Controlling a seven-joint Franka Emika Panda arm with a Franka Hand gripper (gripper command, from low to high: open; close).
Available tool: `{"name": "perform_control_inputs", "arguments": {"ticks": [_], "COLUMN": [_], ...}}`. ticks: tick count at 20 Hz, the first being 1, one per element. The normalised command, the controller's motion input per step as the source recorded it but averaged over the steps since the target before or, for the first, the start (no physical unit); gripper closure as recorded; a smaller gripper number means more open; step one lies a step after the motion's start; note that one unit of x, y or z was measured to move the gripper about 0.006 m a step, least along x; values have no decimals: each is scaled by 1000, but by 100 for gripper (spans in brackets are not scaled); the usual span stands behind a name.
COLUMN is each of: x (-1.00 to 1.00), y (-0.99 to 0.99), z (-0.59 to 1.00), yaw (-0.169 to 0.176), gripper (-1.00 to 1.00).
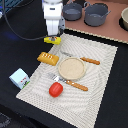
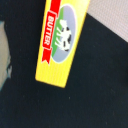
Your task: Interact with the objects in diverse but meaningful ways.
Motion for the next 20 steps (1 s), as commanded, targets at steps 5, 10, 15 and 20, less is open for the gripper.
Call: {"name": "perform_control_inputs", "arguments": {"ticks": [5,10,15,20], "x": [319,307,295,381], "y": [-463,-655,-833,-867], "z": [923,468,253,140], "yaw": [-104,-54,-8,0], "gripper": [-100,-100,-100,-100]}}
